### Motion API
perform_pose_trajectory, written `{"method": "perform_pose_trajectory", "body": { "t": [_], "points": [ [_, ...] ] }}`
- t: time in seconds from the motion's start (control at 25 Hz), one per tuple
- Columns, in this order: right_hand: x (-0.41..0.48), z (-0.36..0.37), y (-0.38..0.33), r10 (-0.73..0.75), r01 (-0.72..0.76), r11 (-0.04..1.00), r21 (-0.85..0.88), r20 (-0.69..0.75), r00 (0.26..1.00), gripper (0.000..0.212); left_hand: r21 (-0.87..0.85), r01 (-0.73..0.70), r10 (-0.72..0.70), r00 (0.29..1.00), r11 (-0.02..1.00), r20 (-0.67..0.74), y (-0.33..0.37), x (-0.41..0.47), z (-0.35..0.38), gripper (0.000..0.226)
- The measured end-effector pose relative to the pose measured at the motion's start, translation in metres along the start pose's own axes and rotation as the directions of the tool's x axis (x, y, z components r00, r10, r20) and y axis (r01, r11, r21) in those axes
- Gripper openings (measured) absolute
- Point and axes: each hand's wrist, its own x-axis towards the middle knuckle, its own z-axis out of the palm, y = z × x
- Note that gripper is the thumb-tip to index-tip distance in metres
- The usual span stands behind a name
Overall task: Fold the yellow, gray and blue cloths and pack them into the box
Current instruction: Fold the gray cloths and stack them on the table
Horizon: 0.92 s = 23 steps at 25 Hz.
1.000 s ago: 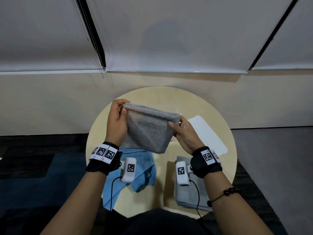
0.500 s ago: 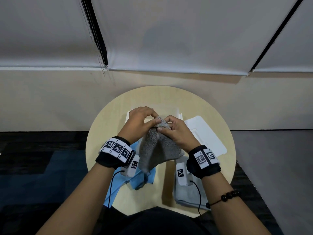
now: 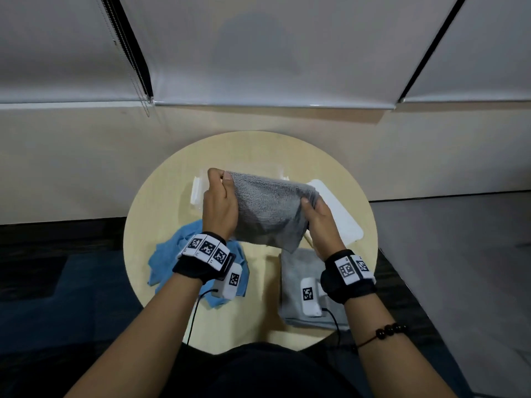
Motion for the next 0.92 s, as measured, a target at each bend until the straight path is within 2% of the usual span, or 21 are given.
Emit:
{"method": "perform_pose_trajectory", "body": {
  "t": [0.08,0.2,0.32,0.48,0.64,0.72,0.84,0.92],
  "points": [
    [-0.008,-0.001,0.003,-0.051,0.03,0.986,-0.162,-0.13,0.99,0.03,-0.005,0.005,-0.005,1.0,1.0,-0.023,-0.006,-0.012,0.018,0.027],
    [-0.027,-0.016,0.015,-0.161,0.075,0.915,-0.395,-0.189,0.969,0.014,-0.012,0.016,-0.016,0.999,1.0,-0.05,-0.02,-0.032,0.043,0.025],
    [-0.046,-0.04,0.036,-0.153,0.005,0.853,-0.522,-0.241,0.959,0.017,0.06,0.068,-0.071,0.997,0.996,0.043,-0.038,-0.059,0.073,0.024],
    [-0.069,-0.076,0.076,0.011,-0.179,0.8,-0.572,-0.284,0.959,0.02,0.247,0.136,-0.196,0.952,0.96,0.237,-0.06,-0.098,0.109,0.02],
    [-0.077,-0.102,0.099,0.171,-0.32,0.753,-0.575,-0.298,0.939,0.018,0.313,0.272,-0.37,0.872,0.91,0.32,-0.063,-0.116,0.138,0.023],
    [-0.073,-0.114,0.103,0.281,-0.415,0.754,-0.51,-0.32,0.905,0.031,0.289,0.4,-0.485,0.801,0.87,0.35,-0.06,-0.115,0.152,0.029],
    [-0.075,-0.129,0.11,0.476,-0.573,0.714,-0.403,-0.32,0.819,0.047,0.267,0.606,-0.66,0.65,0.749,0.376,-0.067,-0.113,0.152,0.048],
    [-0.082,-0.134,0.117,0.513,-0.6,0.678,-0.425,-0.311,0.8,0.043,0.302,0.585,-0.655,0.619,0.753,0.433,-0.074,-0.123,0.143,0.045]
  ]
}}
